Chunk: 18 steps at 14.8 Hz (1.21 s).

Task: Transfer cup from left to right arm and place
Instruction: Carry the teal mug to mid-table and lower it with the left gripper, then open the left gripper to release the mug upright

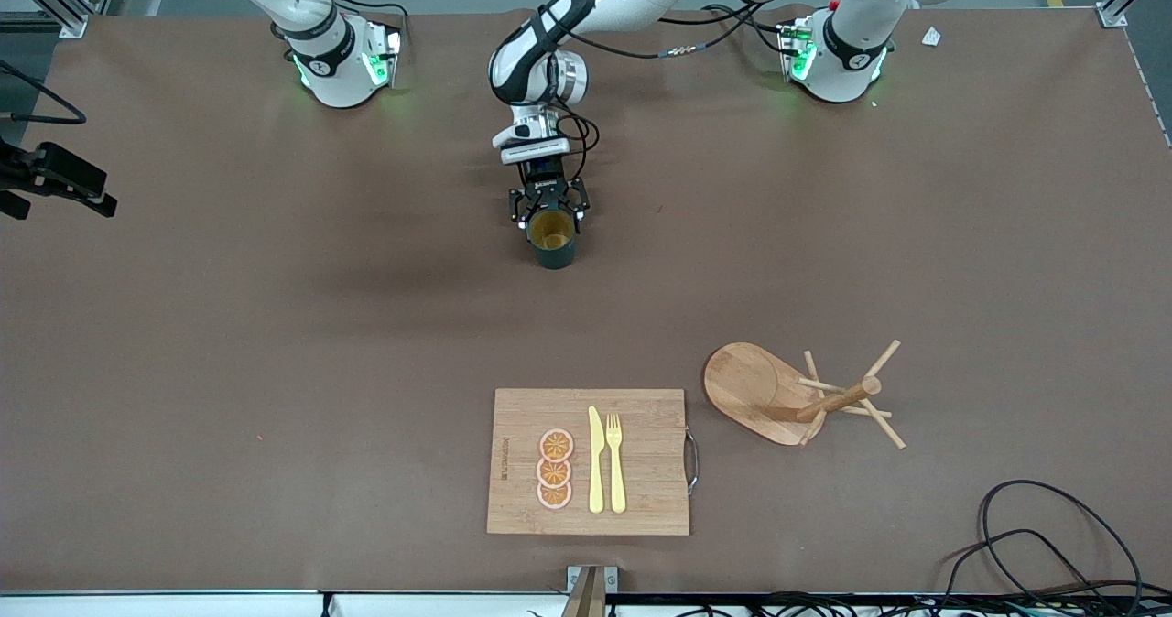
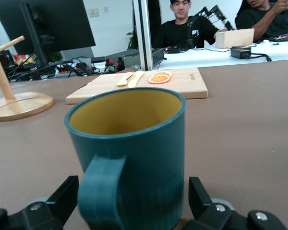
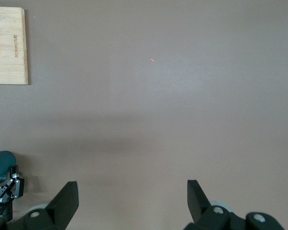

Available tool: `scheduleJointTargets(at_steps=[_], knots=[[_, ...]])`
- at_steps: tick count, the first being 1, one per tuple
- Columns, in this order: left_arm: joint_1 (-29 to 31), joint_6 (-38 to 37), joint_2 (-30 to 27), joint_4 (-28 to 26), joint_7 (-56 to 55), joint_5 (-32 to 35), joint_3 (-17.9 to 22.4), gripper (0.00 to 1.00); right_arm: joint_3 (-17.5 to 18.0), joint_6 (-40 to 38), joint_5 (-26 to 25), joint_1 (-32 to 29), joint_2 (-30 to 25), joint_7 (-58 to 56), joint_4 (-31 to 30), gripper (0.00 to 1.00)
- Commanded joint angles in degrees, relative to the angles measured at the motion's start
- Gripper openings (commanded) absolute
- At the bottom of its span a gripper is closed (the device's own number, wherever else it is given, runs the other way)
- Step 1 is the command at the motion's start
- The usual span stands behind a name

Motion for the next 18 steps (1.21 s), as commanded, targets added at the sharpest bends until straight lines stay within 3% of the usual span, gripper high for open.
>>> scheduleJointTargets(at_steps=[1, 9, 13, 18], knots=[[-0.3, 0.0, -1.6, 2.9, 3.1, -5.3, 0.1, 1.0, 0.6, -0.2, 0.6, -0.7, -1.2, -0.6, -0.8, 1.0], [-0.3, -2.8, -9.7, 2.6, 8.5, -16.7, -2.5, 1.0, 0.6, -0.2, 0.6, -0.7, -1.2, -0.6, -0.8, 1.0], [1.4, -2.7, -18.1, 2.6, 22.5, -27.7, -2.7, 1.0, 0.6, -0.1, 0.7, -1.0, -1.1, -0.6, -0.8, 1.0], [9.9, 0.1, -29.0, 2.6, 43.6, -39.6, -2.7, 1.0, 0.7, -0.1, 0.5, -0.3, -1.1, -0.4, -0.8, 1.0]])
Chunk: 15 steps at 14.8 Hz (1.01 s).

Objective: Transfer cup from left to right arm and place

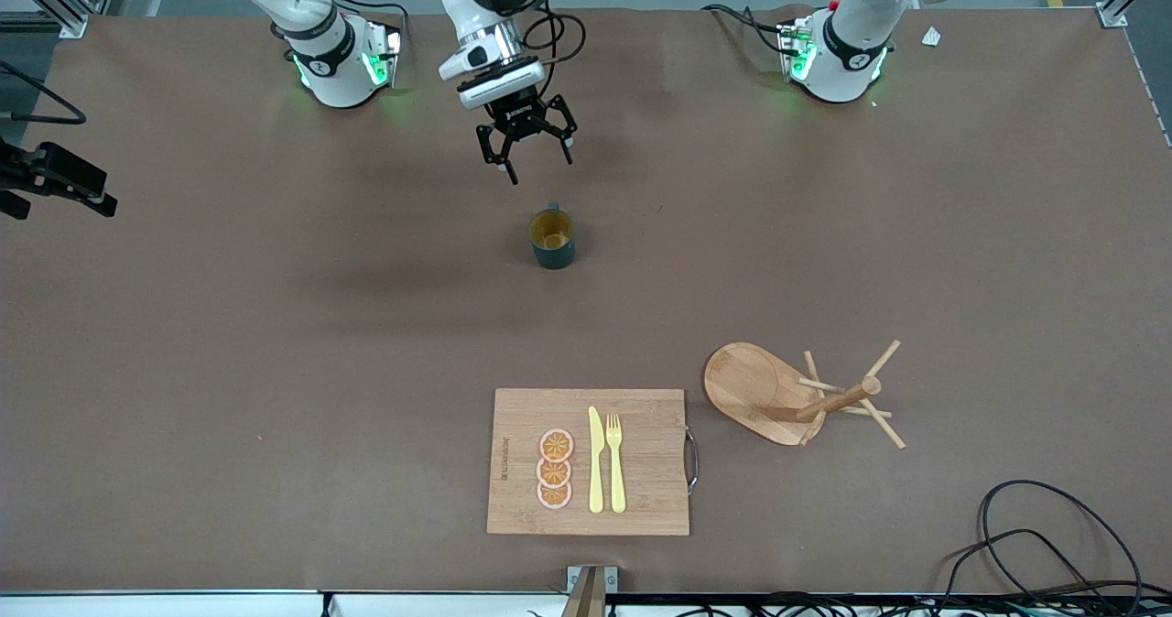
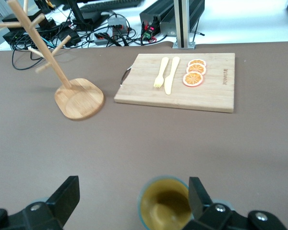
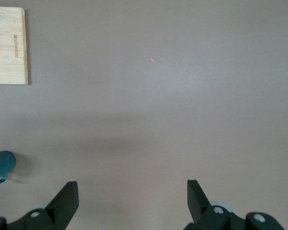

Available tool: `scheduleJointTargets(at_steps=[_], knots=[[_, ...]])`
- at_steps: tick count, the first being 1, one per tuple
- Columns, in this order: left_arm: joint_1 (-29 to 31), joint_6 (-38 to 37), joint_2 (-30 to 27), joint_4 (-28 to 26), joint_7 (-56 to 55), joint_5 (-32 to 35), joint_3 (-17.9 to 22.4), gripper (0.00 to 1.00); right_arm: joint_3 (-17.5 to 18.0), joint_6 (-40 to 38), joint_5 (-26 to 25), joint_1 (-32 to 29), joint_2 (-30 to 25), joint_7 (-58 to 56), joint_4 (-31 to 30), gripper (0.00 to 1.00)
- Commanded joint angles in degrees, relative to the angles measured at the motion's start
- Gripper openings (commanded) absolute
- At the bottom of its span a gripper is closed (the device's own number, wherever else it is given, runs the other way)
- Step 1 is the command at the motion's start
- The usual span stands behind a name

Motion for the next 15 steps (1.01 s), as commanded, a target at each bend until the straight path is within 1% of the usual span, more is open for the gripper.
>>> scheduleJointTargets(at_steps=[1, 3, 6, 8, 10, 12, 15], knots=[[6.6, 2.7, -6.4, -1.6, 12.5, -7.3, -0.3, 1.0, 0.6, -0.1, 0.4, -0.2, -1.1, -0.4, -0.6, 1.0], [11.3, 4.3, -9.0, -1.5, 20.4, -12.6, -0.3, 1.0, 0.6, -0.1, 0.6, -0.1, -1.1, -0.1, -0.1, 1.0], [17.4, 4.6, -11.3, -1.1, 30.0, -20.1, -0.3, 1.0, 0.7, -0.2, 0.6, -0.1, -1.1, -0.2, -0.1, 1.0], [21.5, 4.6, -11.9, 0.4, 34.7, -26.6, -0.3, 1.0, 0.6, -0.2, 0.5, -0.2, -1.1, -0.4, -0.2, 1.0], [25.5, 4.5, -12.0, 1.9, 38.4, -31.4, -0.3, 1.0, 0.6, -0.2, 0.6, -0.2, -1.1, -0.4, -0.2, 1.0], [29.9, 4.5, -13.5, 2.1, 44.2, -34.9, 0.0, 1.0, 0.7, -0.2, 0.6, 0.2, -1.1, 0.3, -0.2, 1.0], [38.9, 4.2, -16.3, 2.1, 54.0, -40.1, -1.3, 1.0, 0.7, -1.4, 0.6, 1.1, -1.2, 0.3, -0.3, 1.0]])
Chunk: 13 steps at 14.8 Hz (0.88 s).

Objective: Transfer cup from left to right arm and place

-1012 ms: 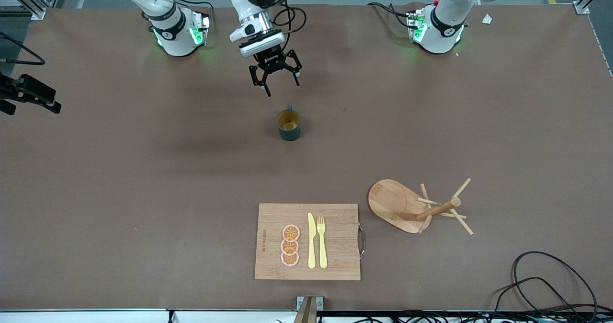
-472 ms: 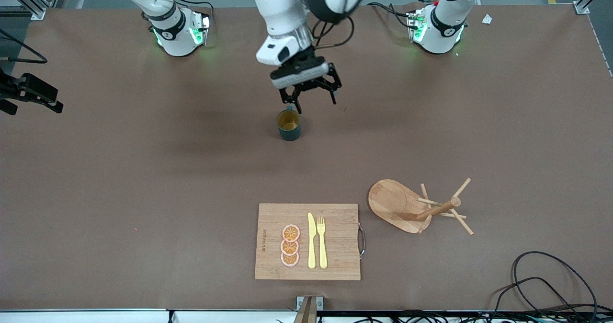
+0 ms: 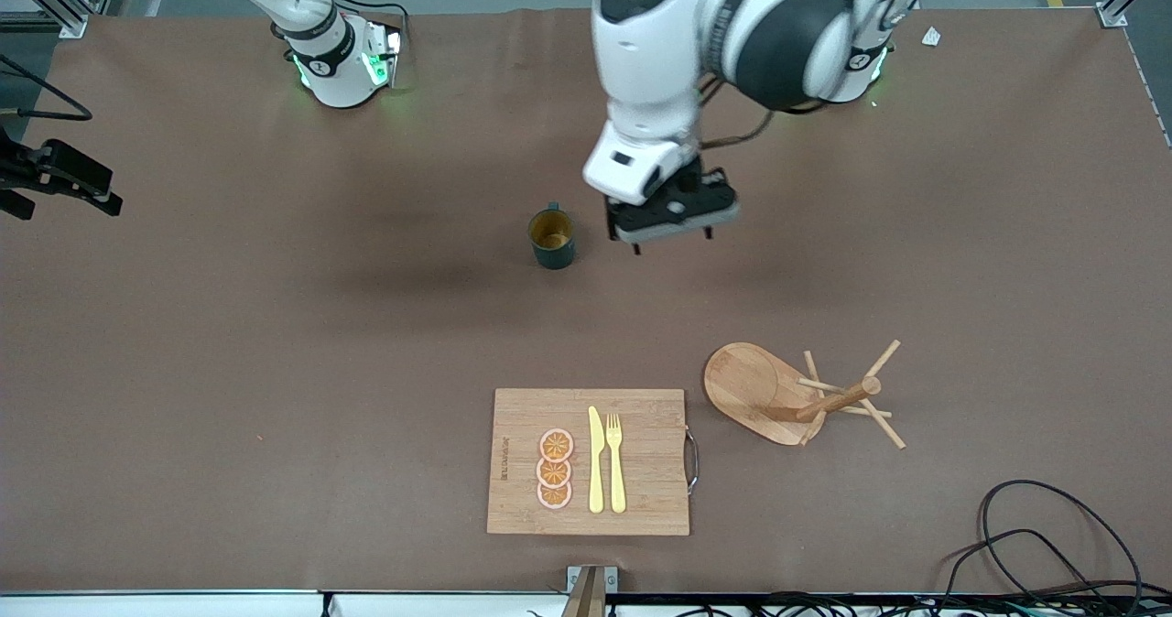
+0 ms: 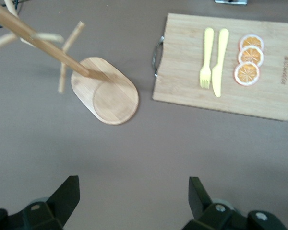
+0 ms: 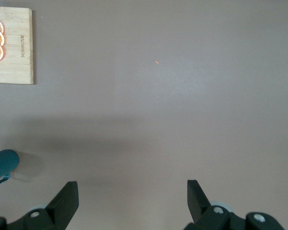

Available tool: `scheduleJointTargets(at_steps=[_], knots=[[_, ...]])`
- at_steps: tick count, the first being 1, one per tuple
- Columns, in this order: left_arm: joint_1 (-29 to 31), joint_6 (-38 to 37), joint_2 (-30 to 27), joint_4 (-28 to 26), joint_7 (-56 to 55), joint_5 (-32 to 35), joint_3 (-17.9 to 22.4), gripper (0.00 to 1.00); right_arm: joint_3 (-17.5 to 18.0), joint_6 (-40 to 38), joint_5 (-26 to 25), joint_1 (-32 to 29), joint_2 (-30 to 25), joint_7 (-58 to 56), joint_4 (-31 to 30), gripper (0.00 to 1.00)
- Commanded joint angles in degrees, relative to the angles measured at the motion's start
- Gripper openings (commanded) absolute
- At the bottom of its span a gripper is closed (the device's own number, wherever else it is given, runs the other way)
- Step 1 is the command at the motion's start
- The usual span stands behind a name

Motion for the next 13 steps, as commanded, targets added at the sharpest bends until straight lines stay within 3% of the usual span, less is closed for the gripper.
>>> scheduleJointTargets(at_steps=[1, 9, 11, 13], knots=[[8.1, -0.8, -3.7, -0.5, 9.4, -5.8, -1.6, 1.0, 0.1, -1.2, 0.5, 0.4, -1.2, 0.3, -0.7, 1.0], [25.8, -7.7, -9.3, -0.8, 36.6, -13.8, -1.3, 1.0, 0.1, -1.4, 0.7, 1.3, -1.2, 0.5, -1.0, 1.0], [27.9, -10.6, -11.1, -0.8, 40.5, -14.0, -0.6, 1.0, 0.2, -1.4, 0.7, 1.4, -1.2, 0.5, -1.1, 1.0], [28.0, -13.6, -13.3, -0.8, 44.0, -14.4, 2.7, 1.0, 0.1, -1.4, 0.7, 2.0, -1.2, 0.5, -1.3, 1.0]])
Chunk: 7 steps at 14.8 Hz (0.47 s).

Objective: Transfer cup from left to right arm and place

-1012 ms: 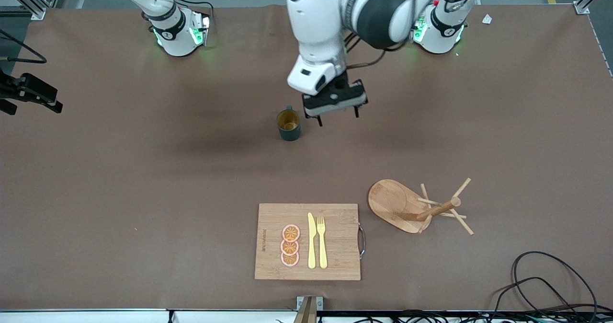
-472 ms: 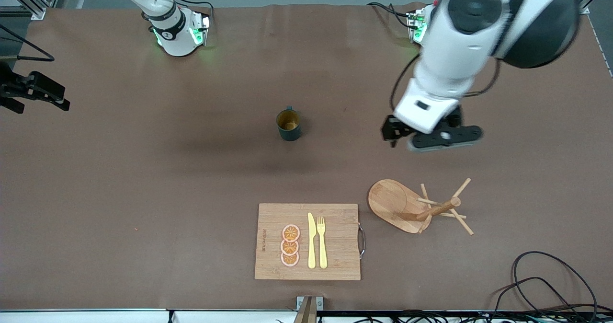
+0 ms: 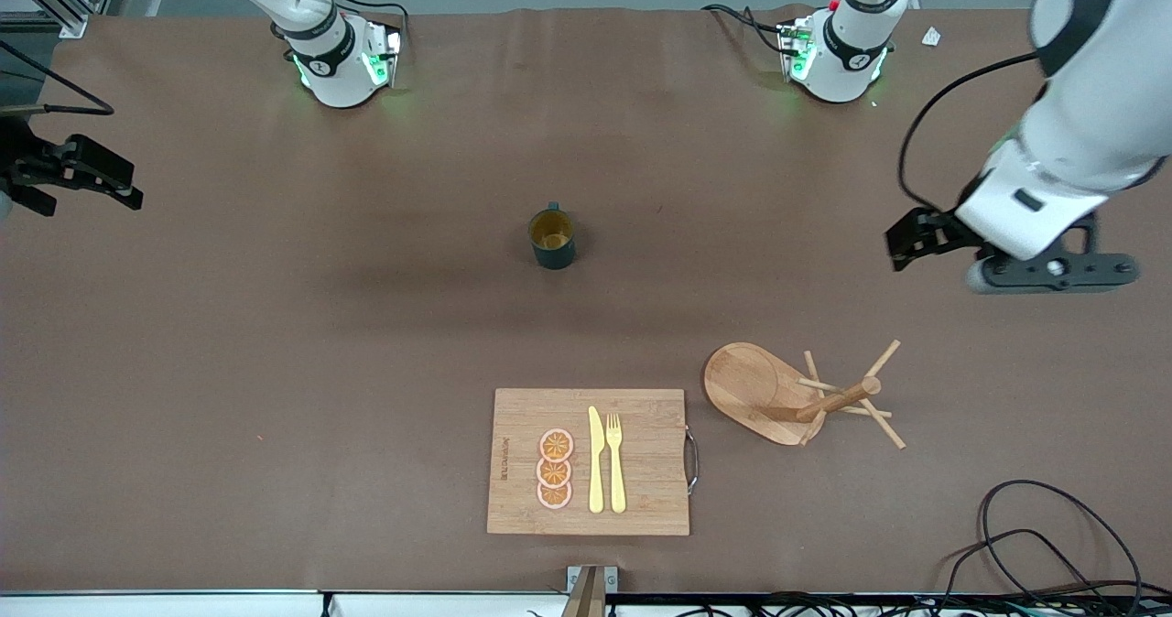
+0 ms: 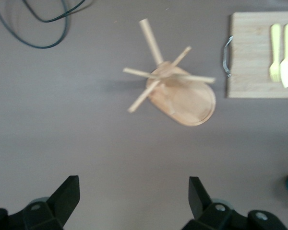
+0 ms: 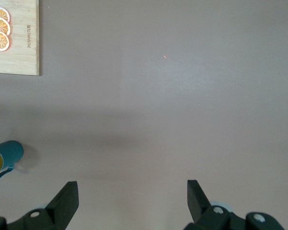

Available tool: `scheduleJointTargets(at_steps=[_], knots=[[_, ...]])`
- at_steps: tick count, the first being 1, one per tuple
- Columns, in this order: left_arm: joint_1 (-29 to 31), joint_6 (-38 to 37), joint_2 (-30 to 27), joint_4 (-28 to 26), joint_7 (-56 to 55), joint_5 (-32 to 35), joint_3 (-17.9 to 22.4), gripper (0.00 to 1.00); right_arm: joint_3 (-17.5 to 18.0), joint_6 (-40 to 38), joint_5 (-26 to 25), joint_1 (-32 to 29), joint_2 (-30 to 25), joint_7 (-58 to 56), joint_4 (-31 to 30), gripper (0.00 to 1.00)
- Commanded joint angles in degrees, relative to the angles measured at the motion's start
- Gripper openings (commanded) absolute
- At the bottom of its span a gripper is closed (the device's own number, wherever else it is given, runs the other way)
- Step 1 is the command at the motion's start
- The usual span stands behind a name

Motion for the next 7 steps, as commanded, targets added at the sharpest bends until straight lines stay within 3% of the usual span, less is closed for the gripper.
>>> scheduleJointTargets(at_steps=[1, 2, 7], knots=[[-0.3, -4.0, -4.2, -1.2, 5.4, -2.2, 3.9, 1.0, 0.0, -0.2, 0.5, 0.6, -1.2, 0.5, -1.3, 1.0], [-0.9, -4.8, -5.2, -1.2, 7.7, -3.0, 6.5, 1.0, 0.0, -0.2, 0.5, 0.7, -1.3, 0.5, -1.3, 1.0], [-2.0, -7.0, -8.6, -1.6, 13.9, -3.3, 11.8, 1.0, 0.1, -0.8, 0.4, 3.7, -1.5, 6.0, -1.7, 1.0]])
